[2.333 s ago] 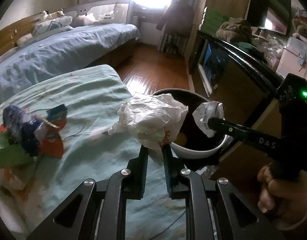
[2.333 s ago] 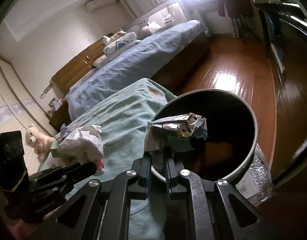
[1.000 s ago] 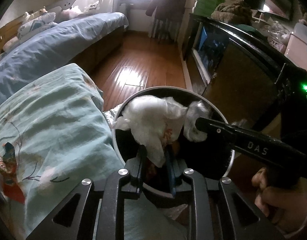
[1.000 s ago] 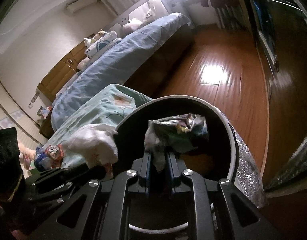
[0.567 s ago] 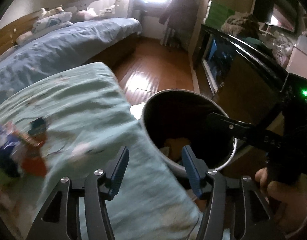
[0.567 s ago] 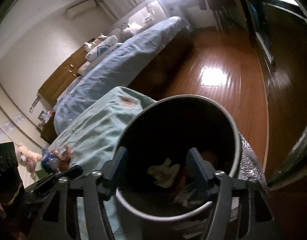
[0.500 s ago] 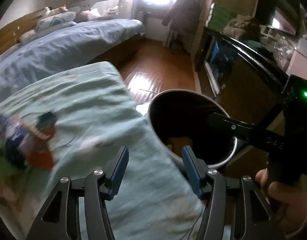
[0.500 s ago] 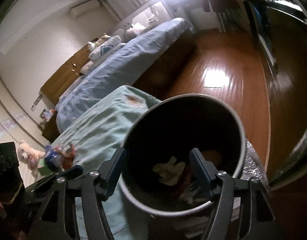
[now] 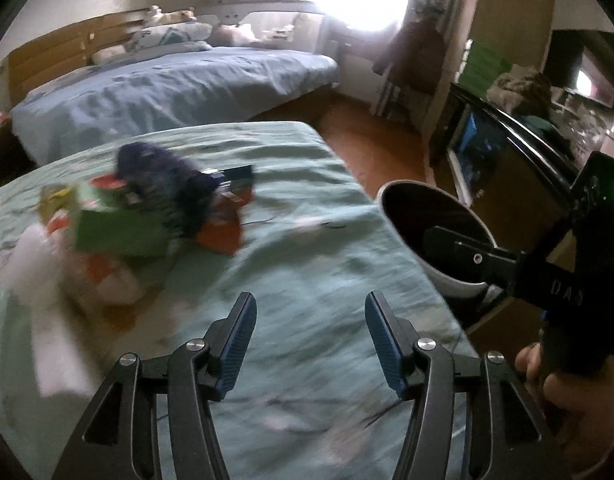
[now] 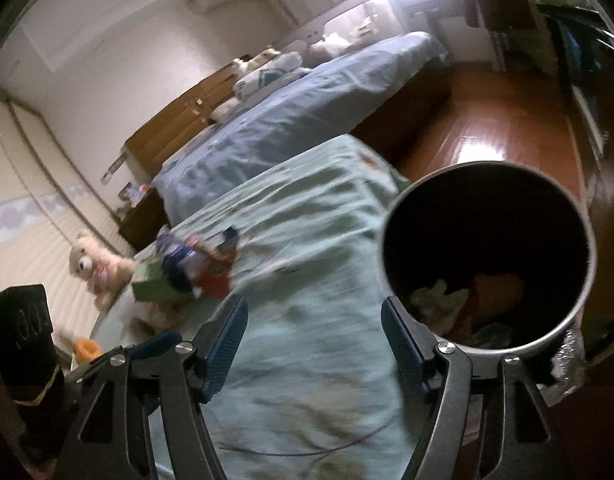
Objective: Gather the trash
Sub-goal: 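Grasp the white foam block with the left tool while the right tool grasps the blue snack bag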
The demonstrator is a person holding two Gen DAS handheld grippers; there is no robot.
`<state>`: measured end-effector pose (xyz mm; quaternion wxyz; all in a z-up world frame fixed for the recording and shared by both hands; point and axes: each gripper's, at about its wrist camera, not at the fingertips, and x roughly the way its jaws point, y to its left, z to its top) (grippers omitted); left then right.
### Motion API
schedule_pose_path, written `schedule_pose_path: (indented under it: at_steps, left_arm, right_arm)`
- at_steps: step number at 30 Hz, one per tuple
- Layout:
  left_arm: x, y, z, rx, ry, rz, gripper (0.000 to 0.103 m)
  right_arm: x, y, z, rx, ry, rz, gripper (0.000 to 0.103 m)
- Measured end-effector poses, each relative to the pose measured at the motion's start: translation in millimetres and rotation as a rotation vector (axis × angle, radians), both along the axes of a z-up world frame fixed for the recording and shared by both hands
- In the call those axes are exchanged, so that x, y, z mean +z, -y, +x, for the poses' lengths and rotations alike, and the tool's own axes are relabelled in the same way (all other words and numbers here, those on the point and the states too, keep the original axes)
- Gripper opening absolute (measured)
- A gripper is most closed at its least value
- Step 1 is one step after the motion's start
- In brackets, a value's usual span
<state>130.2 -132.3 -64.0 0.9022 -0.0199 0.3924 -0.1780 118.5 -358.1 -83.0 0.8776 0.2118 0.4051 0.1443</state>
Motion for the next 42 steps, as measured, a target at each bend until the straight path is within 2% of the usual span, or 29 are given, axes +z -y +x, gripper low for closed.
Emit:
schedule_pose_path:
  at_steps: [16, 22, 28, 35, 39, 42]
  left_arm:
    - [13, -83, -61, 0.216, 0.047, -0.038, 0.056]
    - [11, -97, -74, 0.287, 0.052, -0.029, 0.058]
    - [7, -109, -75, 0.331, 0.032, -0.034, 0.059]
    - [-3, -122, -60, 0.343, -0.018, -0.034, 0.068]
    - [-10, -121, -50, 0.336, -0.044, -0.034, 0.07]
    - [-12, -122, -44, 0.336, -0.031, -0.02, 0.07]
  right_arm:
    - [-6, -83, -4, 0.165, -0.008, -0.007, 0.071]
    - [-9, -106, 1, 0.205, -0.008, -0.025, 0.071]
    - [-14, -117, 14, 0.214, -0.008, -0.056, 0.071]
    - [-23, -120, 41, 0.188, -0.031, -0.098, 0.07]
    - [-28, -126, 57, 0.189, -0.049, -0.11, 0.061]
    - [-31, -130, 70, 0.187, -0.051, -0.121, 0.054]
